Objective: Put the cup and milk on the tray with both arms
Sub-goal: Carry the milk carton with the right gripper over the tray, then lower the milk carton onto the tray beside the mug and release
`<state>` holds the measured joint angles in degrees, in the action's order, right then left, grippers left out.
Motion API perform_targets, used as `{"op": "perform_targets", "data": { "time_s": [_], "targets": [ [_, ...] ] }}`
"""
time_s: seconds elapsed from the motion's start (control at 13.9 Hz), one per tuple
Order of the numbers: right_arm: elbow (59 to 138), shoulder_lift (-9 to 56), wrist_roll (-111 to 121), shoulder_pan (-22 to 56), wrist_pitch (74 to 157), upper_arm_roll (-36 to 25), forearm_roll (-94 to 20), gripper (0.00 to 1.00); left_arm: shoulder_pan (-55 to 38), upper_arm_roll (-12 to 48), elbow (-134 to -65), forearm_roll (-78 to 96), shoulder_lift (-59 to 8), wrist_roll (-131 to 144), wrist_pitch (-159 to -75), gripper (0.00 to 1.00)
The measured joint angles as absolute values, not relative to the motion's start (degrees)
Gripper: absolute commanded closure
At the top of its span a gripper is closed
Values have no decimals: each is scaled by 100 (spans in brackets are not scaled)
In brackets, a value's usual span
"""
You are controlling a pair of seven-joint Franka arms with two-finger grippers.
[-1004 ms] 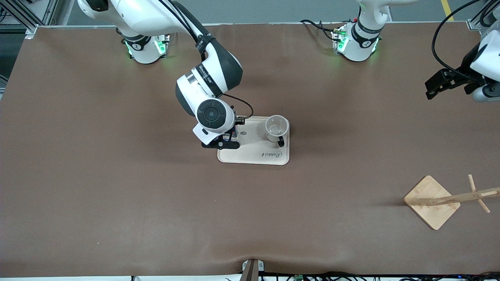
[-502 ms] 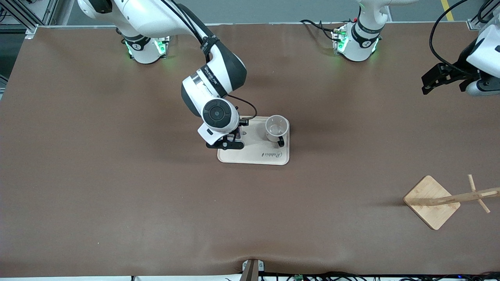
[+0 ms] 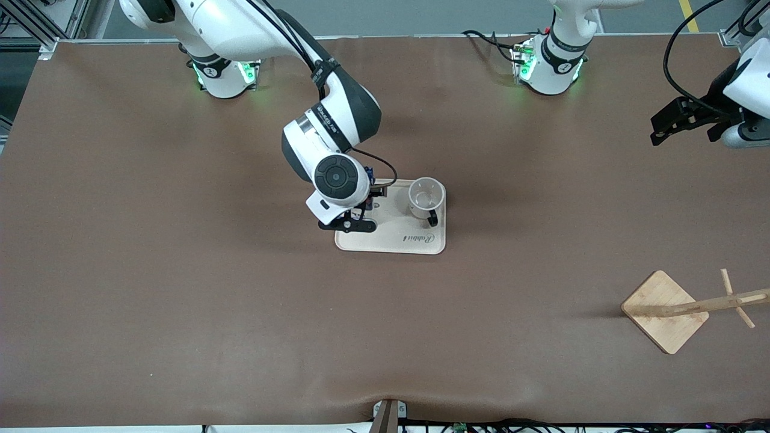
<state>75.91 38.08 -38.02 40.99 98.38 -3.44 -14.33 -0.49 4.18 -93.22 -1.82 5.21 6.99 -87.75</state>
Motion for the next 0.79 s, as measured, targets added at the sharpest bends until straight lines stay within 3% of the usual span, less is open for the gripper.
{"op": "perform_targets", "data": {
  "time_s": [0.79],
  "targets": [
    [7536, 3808, -3804, 4100, 9838, -345, -1433, 0, -72, 642, -9329, -176, 521, 996, -8752, 0]
  ]
}}
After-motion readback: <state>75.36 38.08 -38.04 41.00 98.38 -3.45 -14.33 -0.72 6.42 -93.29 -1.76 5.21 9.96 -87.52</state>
